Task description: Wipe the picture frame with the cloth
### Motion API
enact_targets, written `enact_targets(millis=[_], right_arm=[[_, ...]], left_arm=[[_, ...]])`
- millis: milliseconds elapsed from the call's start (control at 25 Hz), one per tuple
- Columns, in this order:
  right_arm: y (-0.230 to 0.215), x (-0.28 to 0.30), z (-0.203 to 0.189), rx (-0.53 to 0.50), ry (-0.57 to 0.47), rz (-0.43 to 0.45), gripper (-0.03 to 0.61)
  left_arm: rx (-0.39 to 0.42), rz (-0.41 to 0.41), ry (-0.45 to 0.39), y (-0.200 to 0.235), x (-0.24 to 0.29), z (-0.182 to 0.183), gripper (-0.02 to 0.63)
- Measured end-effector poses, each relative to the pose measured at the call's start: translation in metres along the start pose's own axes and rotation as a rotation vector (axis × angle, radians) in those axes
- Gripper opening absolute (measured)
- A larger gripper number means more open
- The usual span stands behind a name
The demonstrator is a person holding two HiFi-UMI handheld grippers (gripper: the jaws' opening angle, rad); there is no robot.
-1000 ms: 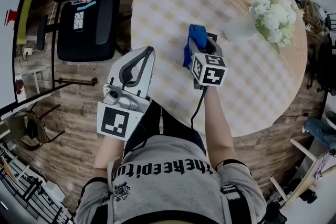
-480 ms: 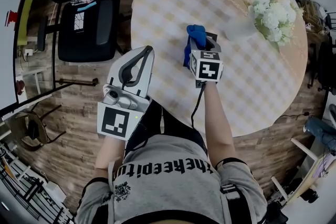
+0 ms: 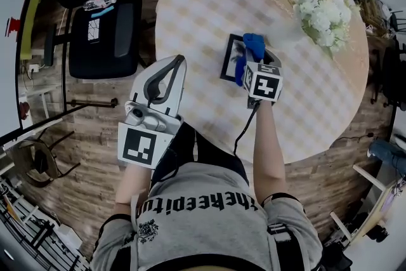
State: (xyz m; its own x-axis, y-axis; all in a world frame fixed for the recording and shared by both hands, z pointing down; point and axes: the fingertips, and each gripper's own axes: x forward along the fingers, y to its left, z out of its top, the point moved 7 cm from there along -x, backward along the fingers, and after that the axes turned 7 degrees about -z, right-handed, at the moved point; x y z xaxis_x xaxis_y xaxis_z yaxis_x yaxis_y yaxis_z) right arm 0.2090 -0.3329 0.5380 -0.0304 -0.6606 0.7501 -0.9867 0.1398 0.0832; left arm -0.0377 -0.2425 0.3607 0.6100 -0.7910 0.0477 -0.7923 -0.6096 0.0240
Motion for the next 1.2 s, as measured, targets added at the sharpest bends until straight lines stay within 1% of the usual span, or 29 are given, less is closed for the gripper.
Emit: enact_targets(millis=[160, 320, 560, 800, 1000, 1200], right_arm=[[-0.006, 0.0, -0.003, 0.037, 0.005, 0.023, 0.152], [-0.01, -0.006, -0.005, 0.081, -0.016, 0.031, 0.152], [-0.015, -0.012, -0.017, 0.128, -0.013, 0.057, 0.152], [-0.011, -0.024, -0.031, 0.149, -0.012, 0.082, 0.152], [-0.003, -0.039, -0.051, 0.165, -0.013, 0.099, 0.153], [-0.005, -0.032, -0.044, 0.174, -0.01, 0.104, 0.153]], left_arm=[[-0.005, -0.009, -0.003, -0.002, 0.003, 0.001, 0.017], [0.003, -0.023, -0.001, -0.005, 0.006, 0.001, 0.017], [0.003, -0.04, -0.004, -0.011, 0.008, 0.002, 0.017], [0.007, -0.068, -0.01, -0.017, 0.01, 0.003, 0.017], [0.006, -0.081, -0.017, -0.023, -0.001, 0.001, 0.017], [0.003, -0.085, -0.019, -0.021, 0.008, 0.004, 0.017]])
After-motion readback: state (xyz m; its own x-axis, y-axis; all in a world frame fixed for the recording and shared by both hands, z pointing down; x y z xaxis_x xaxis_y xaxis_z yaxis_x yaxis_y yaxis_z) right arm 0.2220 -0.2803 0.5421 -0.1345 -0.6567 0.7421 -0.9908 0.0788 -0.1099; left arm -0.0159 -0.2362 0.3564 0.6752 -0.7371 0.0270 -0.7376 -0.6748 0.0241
